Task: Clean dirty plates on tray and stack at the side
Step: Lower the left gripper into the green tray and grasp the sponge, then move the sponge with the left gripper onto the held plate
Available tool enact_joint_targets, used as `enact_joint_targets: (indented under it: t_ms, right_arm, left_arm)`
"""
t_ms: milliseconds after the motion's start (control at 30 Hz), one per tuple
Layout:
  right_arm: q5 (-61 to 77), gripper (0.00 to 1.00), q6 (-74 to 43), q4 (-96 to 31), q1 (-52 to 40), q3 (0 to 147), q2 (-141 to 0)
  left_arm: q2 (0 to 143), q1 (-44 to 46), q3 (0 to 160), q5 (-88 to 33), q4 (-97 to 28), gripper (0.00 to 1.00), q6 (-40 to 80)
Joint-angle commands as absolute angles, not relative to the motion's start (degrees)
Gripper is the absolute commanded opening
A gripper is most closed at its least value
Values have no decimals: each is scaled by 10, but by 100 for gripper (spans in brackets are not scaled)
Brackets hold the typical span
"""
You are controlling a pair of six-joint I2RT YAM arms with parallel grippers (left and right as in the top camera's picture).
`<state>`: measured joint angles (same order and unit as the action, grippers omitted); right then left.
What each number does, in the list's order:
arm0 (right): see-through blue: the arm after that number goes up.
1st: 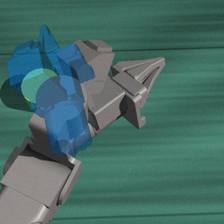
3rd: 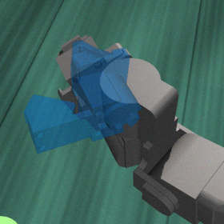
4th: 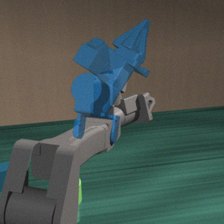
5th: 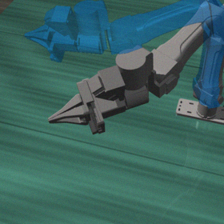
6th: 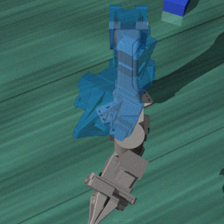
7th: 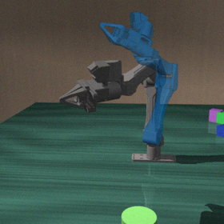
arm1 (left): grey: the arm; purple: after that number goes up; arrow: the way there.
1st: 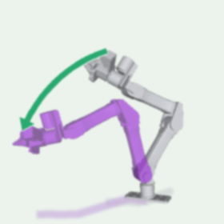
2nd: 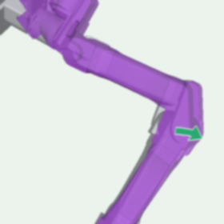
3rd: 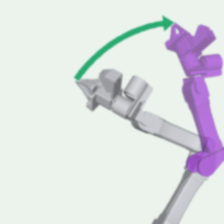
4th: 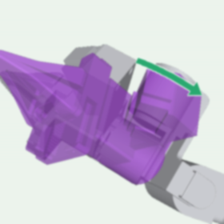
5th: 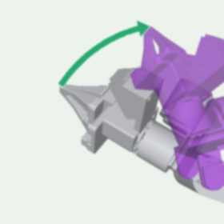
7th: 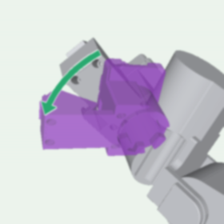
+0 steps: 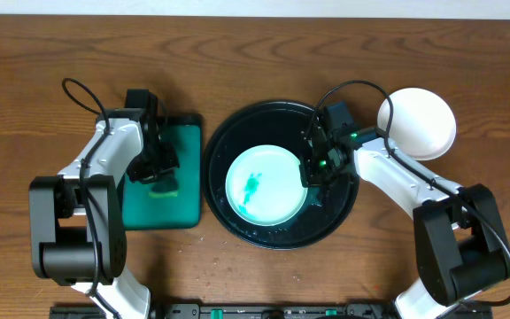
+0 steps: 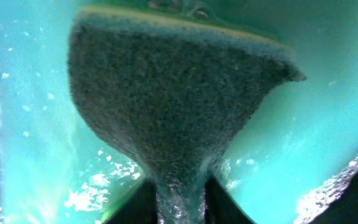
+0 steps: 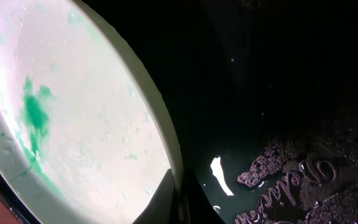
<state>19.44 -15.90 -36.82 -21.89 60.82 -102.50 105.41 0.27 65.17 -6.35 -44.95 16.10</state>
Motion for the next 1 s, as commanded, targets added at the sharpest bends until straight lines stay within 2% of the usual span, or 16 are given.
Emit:
enact_joint_targets:
  t_ms: [0,267,700,967]
  right_arm:
    - [195,1,-163,-369,-222,614,-1029]
    - [193,1,-162,-369,-222,614,-1029]
    - [105,1,-182,-360,-222,614,-1029]
    - [54,1,-232,-355,-222,614,-1029]
  left_arm:
    - [1068,4,647,-71,-429,7,155]
    - [1034,10,648,-71,-425,7,154]
    - [807,84,648,-64,-432,7,153]
    - [791,117,647,-65,-458,7,165]
